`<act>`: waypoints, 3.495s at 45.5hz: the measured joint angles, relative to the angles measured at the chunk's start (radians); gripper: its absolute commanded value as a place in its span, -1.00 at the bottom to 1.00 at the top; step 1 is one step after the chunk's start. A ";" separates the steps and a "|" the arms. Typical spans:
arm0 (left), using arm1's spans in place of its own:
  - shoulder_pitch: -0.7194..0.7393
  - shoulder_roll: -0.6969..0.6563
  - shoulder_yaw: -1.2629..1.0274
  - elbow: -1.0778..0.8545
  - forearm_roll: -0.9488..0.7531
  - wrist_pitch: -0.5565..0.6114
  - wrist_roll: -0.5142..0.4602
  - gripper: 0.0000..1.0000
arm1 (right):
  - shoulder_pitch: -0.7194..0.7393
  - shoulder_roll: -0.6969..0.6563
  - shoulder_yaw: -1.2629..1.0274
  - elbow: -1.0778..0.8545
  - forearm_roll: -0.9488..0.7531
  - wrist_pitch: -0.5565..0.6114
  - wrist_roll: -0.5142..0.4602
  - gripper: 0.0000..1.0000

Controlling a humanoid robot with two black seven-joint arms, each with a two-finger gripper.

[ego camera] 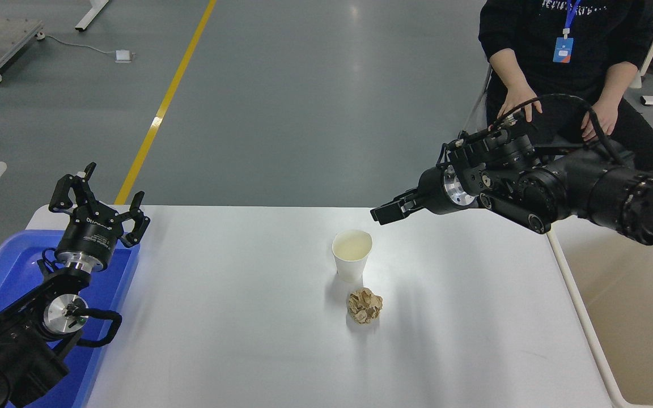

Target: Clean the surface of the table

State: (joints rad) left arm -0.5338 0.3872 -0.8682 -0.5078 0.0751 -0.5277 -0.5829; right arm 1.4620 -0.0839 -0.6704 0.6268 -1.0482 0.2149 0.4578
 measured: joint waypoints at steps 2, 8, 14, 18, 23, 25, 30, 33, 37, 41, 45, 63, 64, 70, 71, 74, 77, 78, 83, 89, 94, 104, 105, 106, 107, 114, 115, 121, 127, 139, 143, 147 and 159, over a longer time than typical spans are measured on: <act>0.000 0.000 0.000 0.000 0.000 0.000 0.000 1.00 | -0.007 0.007 -0.002 -0.004 -0.001 -0.009 0.000 0.88; 0.000 0.000 0.000 0.000 0.000 0.000 0.000 1.00 | -0.039 0.027 -0.006 -0.029 -0.004 -0.046 -0.002 0.87; 0.000 0.000 0.000 0.000 0.000 0.000 0.000 1.00 | -0.072 0.040 -0.005 -0.042 0.004 -0.070 -0.009 0.87; 0.000 0.000 0.000 0.000 0.000 0.000 0.000 1.00 | -0.096 0.051 -0.001 -0.047 0.032 -0.082 -0.033 0.87; 0.000 0.000 0.000 0.000 0.000 0.000 0.000 1.00 | -0.121 0.059 0.001 -0.052 0.088 -0.090 -0.081 0.87; 0.000 0.000 0.000 0.000 0.000 0.000 0.000 1.00 | -0.128 0.061 0.000 -0.054 0.108 -0.092 -0.098 0.87; 0.000 0.000 0.000 0.000 0.000 0.000 0.000 1.00 | -0.143 0.066 -0.003 -0.056 0.152 -0.095 -0.140 0.87; 0.000 0.000 0.000 0.000 0.000 0.000 0.000 1.00 | -0.149 0.067 -0.004 -0.057 0.169 -0.095 -0.172 0.87; 0.000 0.000 0.000 0.000 0.000 0.000 0.000 1.00 | -0.156 0.069 -0.005 -0.058 0.187 -0.092 -0.224 0.87; 0.000 0.000 0.000 0.000 0.000 0.000 0.000 1.00 | -0.160 0.070 -0.005 -0.058 0.206 -0.088 -0.271 0.87; 0.000 0.000 0.000 0.000 0.000 0.000 0.000 1.00 | -0.158 0.072 -0.005 -0.053 0.239 -0.081 -0.310 0.88; 0.000 0.000 0.000 0.000 0.000 0.000 0.000 1.00 | -0.087 0.081 -0.004 -0.008 0.335 -0.045 -0.376 0.91; 0.000 0.000 0.000 0.000 0.000 0.000 0.000 1.00 | -0.084 0.081 -0.004 -0.007 0.337 -0.045 -0.377 0.91; 0.000 0.000 0.000 0.000 0.000 0.000 0.000 1.00 | -0.077 0.082 -0.004 -0.004 0.343 -0.042 -0.381 0.91; 0.000 0.000 0.000 0.000 0.000 0.000 0.000 1.00 | -0.077 0.083 -0.005 -0.004 0.343 -0.041 -0.381 0.91; 0.000 0.000 0.000 0.000 0.000 0.000 0.000 1.00 | -0.077 0.083 -0.006 -0.004 0.343 -0.041 -0.381 0.91; 0.000 0.000 0.000 0.000 0.000 0.000 0.000 1.00 | -0.078 0.083 -0.006 -0.004 0.342 -0.040 -0.381 0.91; 0.000 0.000 0.000 0.000 0.000 0.000 0.000 1.00 | -0.080 0.083 -0.006 -0.004 0.341 -0.040 -0.381 0.91; 0.000 0.000 0.000 0.000 0.000 0.000 0.000 1.00 | -0.095 0.084 -0.007 -0.004 0.340 -0.040 -0.380 0.95; 0.000 0.000 0.000 0.000 0.000 0.000 0.000 1.00 | -0.112 0.084 0.003 -0.004 0.341 -0.040 -0.373 0.95; 0.000 0.000 0.000 0.000 0.000 0.000 0.000 1.00 | -0.124 0.084 0.028 0.000 0.345 -0.039 -0.358 0.96; 0.000 0.000 0.000 0.000 0.000 0.000 0.000 1.00 | -0.137 0.084 0.091 0.003 0.350 -0.024 -0.337 0.96; 0.000 0.000 0.000 0.000 0.000 0.000 0.000 1.00 | -0.138 0.084 0.096 0.004 0.350 -0.023 -0.336 0.96; 0.000 0.000 0.000 0.000 0.000 0.000 0.000 1.00 | -0.139 0.084 0.099 0.004 0.351 -0.022 -0.335 0.96; 0.000 0.000 0.000 0.000 0.000 0.000 0.000 1.00 | -0.140 0.084 0.103 0.004 0.351 -0.021 -0.334 0.96; 0.000 0.000 0.000 0.000 0.000 0.000 0.000 1.00 | -0.156 0.084 0.122 0.004 0.346 -0.017 -0.330 0.95; 0.000 0.000 0.000 0.000 0.000 0.000 0.000 1.00 | -0.159 0.084 0.123 0.004 0.345 -0.017 -0.329 0.94; 0.000 0.000 0.000 0.000 0.000 0.000 0.000 1.00 | -0.176 0.084 0.127 0.000 0.338 -0.020 -0.327 0.87; 0.000 0.000 0.000 0.000 0.000 0.000 0.000 1.00 | -0.188 0.084 0.129 -0.004 0.331 -0.023 -0.326 0.87; 0.000 0.000 0.000 0.000 0.000 0.000 0.000 1.00 | -0.203 0.084 0.130 -0.009 0.325 -0.025 -0.323 0.83; 0.000 0.000 0.000 0.000 0.000 0.000 0.000 1.00 | -0.207 0.084 0.130 -0.010 0.324 -0.027 -0.322 0.78; 0.000 0.000 0.000 0.000 0.000 0.000 0.000 1.00 | -0.210 0.084 0.130 -0.010 0.317 -0.032 -0.321 0.74; 0.000 0.000 0.000 0.000 0.000 0.000 0.000 1.00 | -0.221 0.084 0.128 -0.011 0.288 -0.042 -0.320 0.68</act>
State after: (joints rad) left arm -0.5338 0.3874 -0.8682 -0.5078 0.0752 -0.5277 -0.5829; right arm 1.2412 0.0000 -0.5422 0.6155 -0.7601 0.1731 0.1378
